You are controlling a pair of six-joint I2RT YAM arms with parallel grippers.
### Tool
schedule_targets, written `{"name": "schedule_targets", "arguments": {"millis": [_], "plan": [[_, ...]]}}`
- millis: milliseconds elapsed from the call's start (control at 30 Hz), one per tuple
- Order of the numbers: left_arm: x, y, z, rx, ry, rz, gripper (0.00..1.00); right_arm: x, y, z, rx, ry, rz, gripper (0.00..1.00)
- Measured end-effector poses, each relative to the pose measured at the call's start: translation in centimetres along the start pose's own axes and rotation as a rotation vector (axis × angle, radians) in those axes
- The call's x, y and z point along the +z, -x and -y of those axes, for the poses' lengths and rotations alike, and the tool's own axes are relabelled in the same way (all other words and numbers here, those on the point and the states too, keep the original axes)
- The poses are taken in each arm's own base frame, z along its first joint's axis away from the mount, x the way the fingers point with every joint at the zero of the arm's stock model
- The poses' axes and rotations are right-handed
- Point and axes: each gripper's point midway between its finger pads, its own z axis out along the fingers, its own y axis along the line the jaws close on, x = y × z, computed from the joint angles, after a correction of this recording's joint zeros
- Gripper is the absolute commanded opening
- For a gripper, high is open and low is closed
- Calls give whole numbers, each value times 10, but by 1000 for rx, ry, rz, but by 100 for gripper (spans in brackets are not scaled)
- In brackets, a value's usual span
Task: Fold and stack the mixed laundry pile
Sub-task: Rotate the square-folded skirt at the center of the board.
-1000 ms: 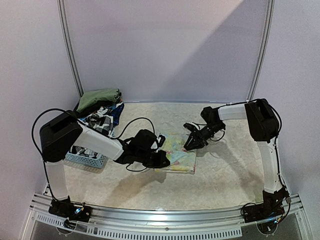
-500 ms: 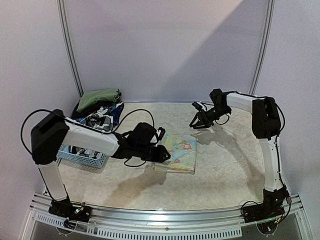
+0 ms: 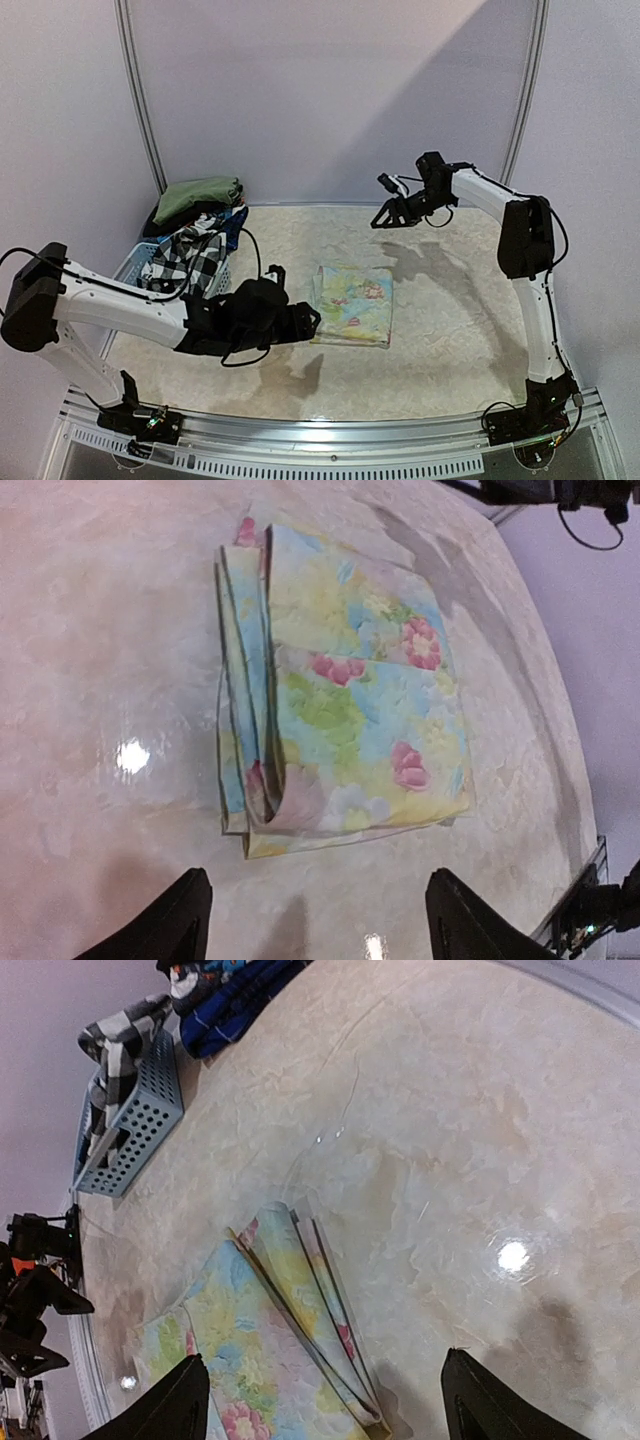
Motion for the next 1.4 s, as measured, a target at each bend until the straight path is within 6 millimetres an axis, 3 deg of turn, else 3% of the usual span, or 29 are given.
{"name": "schedule_targets", "arguments": {"millis": [67, 167, 267, 333, 433, 467, 500, 533, 667, 833, 1033, 1167, 1233, 1267, 1400], "plan": [[-3, -9, -7, -40, 29, 18, 76, 20, -16, 4, 12, 4, -50, 79], [-11, -16, 11, -141, -8, 60, 75, 47, -44, 9, 40, -1, -139, 77], [-11, -24, 24, -298, -60, 93, 73, 62, -71, 10, 68, -7, -212, 74], [-2, -35, 18, -413, -67, 103, 70, 66, -86, 12, 91, -9, -248, 72], [29, -69, -3, -575, -61, 113, 72, 65, -97, 12, 102, 12, -258, 66], [37, -74, -5, -621, -82, 143, 79, 64, -99, 11, 101, 17, -261, 65], [44, -74, 4, -693, -135, 158, 96, 64, -103, 9, 103, 23, -263, 64], [50, -73, 16, -768, -199, 165, 99, 62, -108, 8, 109, 28, -266, 63], [54, -64, 40, -939, -342, 168, 100, 52, -132, -4, 151, 41, -292, 61], [59, -56, 35, -922, -296, 133, 100, 36, -170, -27, 233, 66, -330, 61], [81, -13, 6, -739, -42, 99, 99, 22, -201, -44, 300, 63, -364, 63], [91, 27, -26, -559, 156, 84, 100, 16, -202, -41, 316, 24, -366, 69], [93, 53, -40, -464, 237, 70, 100, 11, -201, -37, 328, -5, -365, 80], [93, 65, -45, -430, 262, 67, 100, 8, -200, -34, 336, -17, -361, 95], [97, 127, -65, -281, 367, 65, 100, -17, -190, -14, 368, -83, -315, 99]]}}
